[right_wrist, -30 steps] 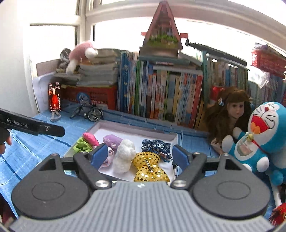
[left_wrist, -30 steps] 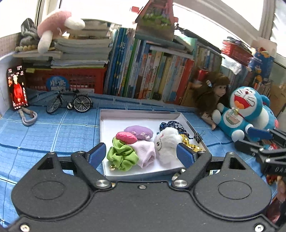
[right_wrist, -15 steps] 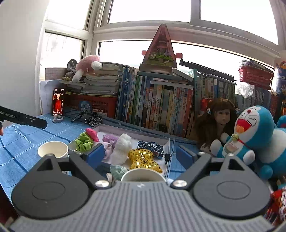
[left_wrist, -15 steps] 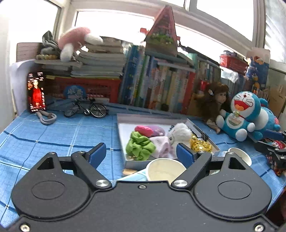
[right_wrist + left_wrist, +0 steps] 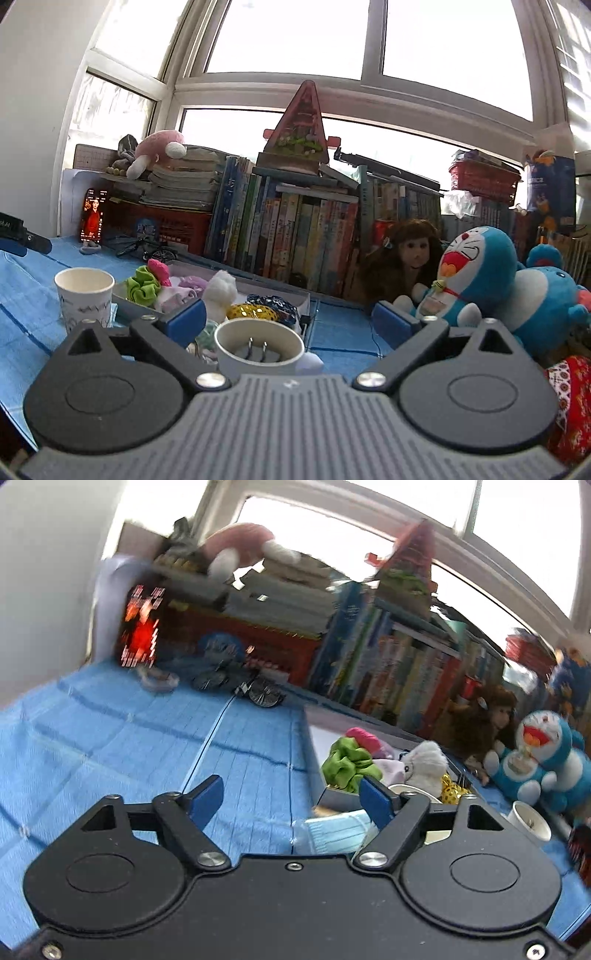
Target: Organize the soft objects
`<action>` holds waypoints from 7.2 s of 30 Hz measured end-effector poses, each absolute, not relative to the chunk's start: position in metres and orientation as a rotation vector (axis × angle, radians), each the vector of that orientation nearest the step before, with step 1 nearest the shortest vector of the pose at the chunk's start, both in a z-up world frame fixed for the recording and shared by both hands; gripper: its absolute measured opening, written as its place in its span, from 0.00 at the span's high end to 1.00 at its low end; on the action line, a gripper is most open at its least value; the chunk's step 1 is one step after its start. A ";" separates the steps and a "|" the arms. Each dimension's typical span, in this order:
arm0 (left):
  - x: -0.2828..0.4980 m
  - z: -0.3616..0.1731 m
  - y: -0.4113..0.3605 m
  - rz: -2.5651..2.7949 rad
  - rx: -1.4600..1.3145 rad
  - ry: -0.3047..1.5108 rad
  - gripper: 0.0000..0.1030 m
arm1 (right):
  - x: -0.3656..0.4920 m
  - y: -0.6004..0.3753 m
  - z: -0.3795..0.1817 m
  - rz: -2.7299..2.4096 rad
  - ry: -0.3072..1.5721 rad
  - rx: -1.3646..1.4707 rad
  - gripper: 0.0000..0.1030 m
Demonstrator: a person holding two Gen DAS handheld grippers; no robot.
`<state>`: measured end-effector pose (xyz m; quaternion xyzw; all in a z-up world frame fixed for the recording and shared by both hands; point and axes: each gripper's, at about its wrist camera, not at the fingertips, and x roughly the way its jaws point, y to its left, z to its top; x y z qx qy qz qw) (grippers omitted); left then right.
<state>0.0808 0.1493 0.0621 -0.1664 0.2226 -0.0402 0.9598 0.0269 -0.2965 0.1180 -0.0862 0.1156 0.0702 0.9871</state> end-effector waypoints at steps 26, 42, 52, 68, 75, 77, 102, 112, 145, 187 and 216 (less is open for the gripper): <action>0.148 -0.001 0.161 -0.119 -0.788 0.665 0.62 | 0.030 -0.291 0.056 0.142 0.408 -0.181 0.02; 0.142 -0.004 0.160 -0.114 -0.777 0.648 0.94 | 0.039 -0.286 0.047 0.141 0.430 -0.187 0.04; 0.110 0.016 0.161 -0.089 -0.583 0.604 0.94 | 0.040 -0.286 0.046 0.148 0.433 -0.178 0.04; 0.041 0.030 0.150 -0.012 -0.133 0.570 0.84 | 0.040 -0.283 0.042 0.158 0.432 -0.168 0.04; 0.039 0.033 0.128 -0.012 0.029 0.511 0.49 | 0.041 -0.281 0.044 0.161 0.426 -0.182 0.04; 0.044 0.032 0.120 -0.048 0.071 0.511 0.44 | 0.041 -0.282 0.045 0.156 0.426 -0.174 0.04; 0.096 0.008 0.106 -0.122 0.054 0.618 0.42 | 0.040 -0.285 0.044 0.145 0.438 -0.146 0.27; 0.089 0.012 0.105 -0.144 0.026 0.648 0.75 | 0.030 -0.291 0.057 0.104 0.373 -0.127 0.32; 0.117 0.127 0.097 -0.160 -0.070 0.489 0.76 | 0.083 -0.313 0.147 0.030 0.310 -0.111 0.33; 0.402 0.077 0.049 -0.185 -0.153 0.913 0.76 | 0.393 -0.189 0.101 0.181 0.839 0.028 0.33; 0.409 0.061 0.042 -0.180 -0.078 0.924 0.64 | 0.411 -0.170 0.063 0.158 0.987 -0.014 0.28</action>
